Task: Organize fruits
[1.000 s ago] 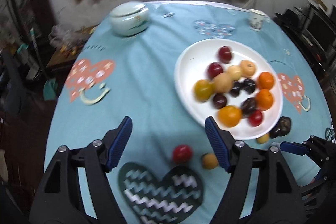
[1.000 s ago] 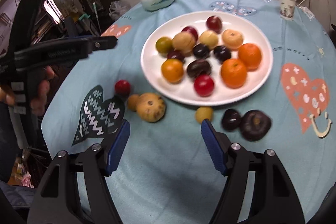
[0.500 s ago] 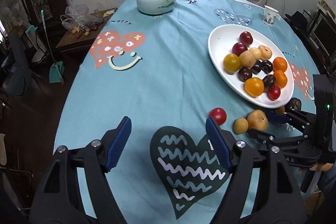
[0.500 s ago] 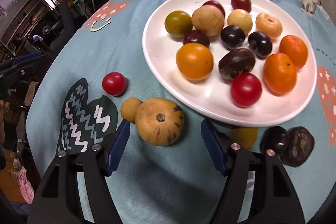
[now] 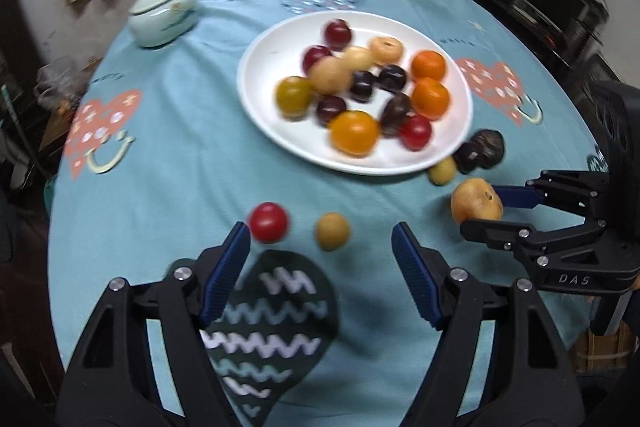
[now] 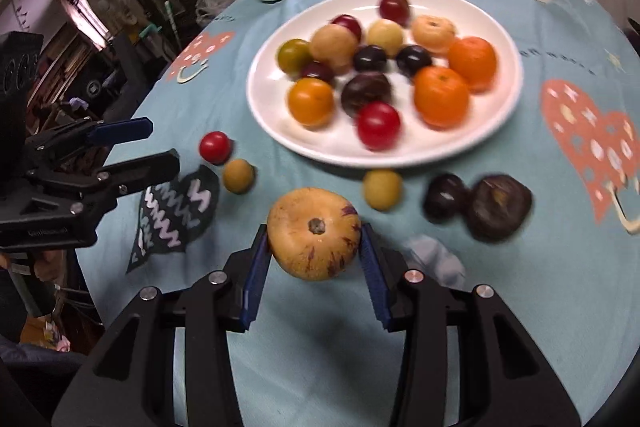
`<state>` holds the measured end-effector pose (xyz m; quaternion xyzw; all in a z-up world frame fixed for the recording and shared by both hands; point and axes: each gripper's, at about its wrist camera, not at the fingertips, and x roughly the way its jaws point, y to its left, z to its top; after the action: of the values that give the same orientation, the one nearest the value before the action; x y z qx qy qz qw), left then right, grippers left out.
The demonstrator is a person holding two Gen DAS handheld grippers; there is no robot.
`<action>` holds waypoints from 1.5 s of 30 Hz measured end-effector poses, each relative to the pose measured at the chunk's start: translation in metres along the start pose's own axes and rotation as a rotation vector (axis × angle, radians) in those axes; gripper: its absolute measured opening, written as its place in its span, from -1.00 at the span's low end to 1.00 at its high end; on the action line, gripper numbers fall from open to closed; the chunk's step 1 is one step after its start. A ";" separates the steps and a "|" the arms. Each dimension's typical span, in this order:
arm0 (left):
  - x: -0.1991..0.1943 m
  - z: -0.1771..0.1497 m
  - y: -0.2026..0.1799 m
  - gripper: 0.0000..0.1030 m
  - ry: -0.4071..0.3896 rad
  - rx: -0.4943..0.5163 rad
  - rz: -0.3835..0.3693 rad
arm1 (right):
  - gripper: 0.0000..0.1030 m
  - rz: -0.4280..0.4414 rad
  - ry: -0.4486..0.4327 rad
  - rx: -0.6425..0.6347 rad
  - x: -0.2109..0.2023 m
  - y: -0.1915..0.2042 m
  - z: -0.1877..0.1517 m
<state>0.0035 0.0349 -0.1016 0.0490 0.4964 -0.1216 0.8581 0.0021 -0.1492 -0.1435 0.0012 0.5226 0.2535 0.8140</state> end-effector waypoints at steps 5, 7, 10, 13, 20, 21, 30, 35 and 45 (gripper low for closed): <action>0.026 0.003 -0.017 0.44 0.047 0.036 -0.012 | -0.13 -0.008 0.003 0.065 -0.007 -0.015 -0.014; 0.034 0.004 -0.019 0.44 0.063 0.041 0.000 | -0.13 -0.007 0.005 0.072 -0.007 -0.015 -0.018; 0.044 0.006 -0.018 0.43 0.077 0.037 0.017 | -0.13 -0.003 0.003 0.080 -0.010 -0.018 -0.022; 0.052 0.007 -0.014 0.43 0.091 0.027 0.035 | -0.13 0.002 0.003 0.082 -0.011 -0.021 -0.023; 0.060 0.007 -0.012 -0.48 0.108 0.047 0.019 | -0.13 -0.005 0.013 0.086 -0.012 -0.022 -0.025; 0.064 0.006 -0.011 -0.48 0.131 0.040 0.017 | -0.13 -0.006 0.014 0.088 -0.012 -0.021 -0.026; 0.050 0.003 0.002 -0.49 0.077 -0.017 -0.057 | -0.13 -0.010 0.019 0.094 -0.012 -0.020 -0.029; 0.033 0.001 0.007 -0.49 0.044 -0.056 -0.085 | -0.13 -0.001 0.016 0.091 -0.013 -0.017 -0.031; 0.006 -0.006 -0.019 -0.49 0.037 -0.005 0.017 | -0.13 0.016 0.043 0.046 -0.008 0.001 -0.041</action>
<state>-0.0033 0.0167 -0.1094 0.0535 0.5120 -0.1124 0.8499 -0.0360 -0.1622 -0.1545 0.0187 0.5455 0.2482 0.8003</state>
